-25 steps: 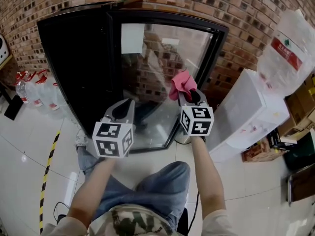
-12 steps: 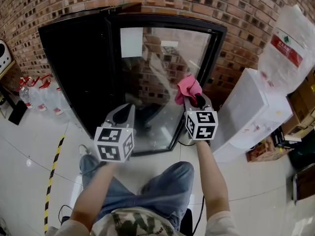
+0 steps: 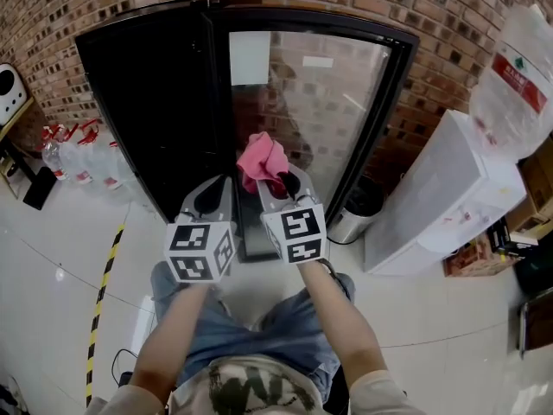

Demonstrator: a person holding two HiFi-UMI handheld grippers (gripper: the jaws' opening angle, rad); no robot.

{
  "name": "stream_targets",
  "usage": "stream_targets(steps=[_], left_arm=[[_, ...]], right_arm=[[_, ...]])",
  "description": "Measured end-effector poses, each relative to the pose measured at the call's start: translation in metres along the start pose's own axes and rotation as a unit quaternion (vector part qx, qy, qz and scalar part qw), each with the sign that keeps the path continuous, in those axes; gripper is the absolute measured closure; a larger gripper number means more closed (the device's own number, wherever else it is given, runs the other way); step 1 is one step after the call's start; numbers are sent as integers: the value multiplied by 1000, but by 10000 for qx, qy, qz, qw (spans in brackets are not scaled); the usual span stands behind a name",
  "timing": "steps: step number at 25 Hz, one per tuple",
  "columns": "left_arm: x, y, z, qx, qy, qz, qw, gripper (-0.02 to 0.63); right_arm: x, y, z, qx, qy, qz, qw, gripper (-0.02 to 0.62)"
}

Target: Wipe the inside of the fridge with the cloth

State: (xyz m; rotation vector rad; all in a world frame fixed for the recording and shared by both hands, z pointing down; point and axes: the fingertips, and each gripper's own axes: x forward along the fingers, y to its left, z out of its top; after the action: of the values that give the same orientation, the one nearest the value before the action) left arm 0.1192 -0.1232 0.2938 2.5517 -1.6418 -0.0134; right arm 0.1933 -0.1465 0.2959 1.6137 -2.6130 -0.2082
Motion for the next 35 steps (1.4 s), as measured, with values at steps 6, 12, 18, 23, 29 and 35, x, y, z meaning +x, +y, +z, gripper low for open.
stream_targets(steps=[6,12,18,23,29,35], left_arm=[[-5,7,-21,-123,71,14,9999,611],[-7,2,-27,-105,97,-73,9999,611],[-11,-7,-36,-155,120,-77,9998,611],[-17,-18,-49,-67,177,-75,9998,611],[-20,-24,-60,-38,248,-39,9997,611],[-5,-31,-67,-23,305,-3,9995,611]], right_arm=[[23,43,-22,35,207,203,9996,489],[33,47,-37,-64,328,267,9991,488],[21,7,-48,-50,397,-47,9992,488],[-2,-33,-63,-91,569,-351,9977,488],[-31,-85,-85,-84,772,-743,9942,488],[-52,-141,-99,-31,893,-1124,9896,488]])
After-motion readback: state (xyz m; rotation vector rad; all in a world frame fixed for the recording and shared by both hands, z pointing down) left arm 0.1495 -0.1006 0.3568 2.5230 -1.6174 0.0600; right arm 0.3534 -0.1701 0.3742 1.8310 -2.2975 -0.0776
